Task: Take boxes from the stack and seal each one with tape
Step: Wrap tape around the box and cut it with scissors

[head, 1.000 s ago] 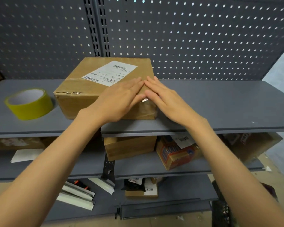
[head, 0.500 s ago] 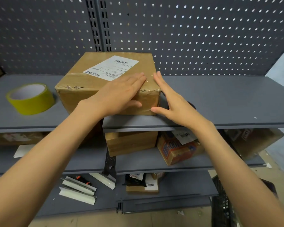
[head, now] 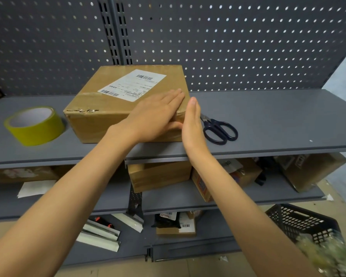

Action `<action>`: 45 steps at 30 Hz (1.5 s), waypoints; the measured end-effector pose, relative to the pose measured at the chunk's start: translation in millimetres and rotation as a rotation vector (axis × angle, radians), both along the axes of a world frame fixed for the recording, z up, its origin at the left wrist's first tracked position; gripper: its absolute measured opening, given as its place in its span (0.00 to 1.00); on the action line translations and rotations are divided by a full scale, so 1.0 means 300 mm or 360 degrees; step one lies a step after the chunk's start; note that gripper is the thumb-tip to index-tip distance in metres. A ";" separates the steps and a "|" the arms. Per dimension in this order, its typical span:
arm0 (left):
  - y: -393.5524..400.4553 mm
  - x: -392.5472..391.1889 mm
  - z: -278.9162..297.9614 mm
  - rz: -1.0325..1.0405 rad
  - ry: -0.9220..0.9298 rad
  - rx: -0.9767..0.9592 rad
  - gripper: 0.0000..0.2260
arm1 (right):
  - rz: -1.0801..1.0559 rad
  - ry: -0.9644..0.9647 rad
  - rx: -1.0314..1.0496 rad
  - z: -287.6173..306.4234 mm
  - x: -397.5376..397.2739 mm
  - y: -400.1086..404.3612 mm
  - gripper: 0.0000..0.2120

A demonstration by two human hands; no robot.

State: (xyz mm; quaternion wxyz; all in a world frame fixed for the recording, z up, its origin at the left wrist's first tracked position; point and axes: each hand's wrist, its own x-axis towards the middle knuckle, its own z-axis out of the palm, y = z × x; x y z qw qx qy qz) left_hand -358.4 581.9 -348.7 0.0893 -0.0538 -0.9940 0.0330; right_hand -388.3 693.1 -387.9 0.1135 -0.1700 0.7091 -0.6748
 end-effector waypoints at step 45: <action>-0.141 0.135 0.019 0.0264 0.0499 0.0840 0.28 | 0.0323 0.0478 0.0288 0.070 -0.085 0.100 0.38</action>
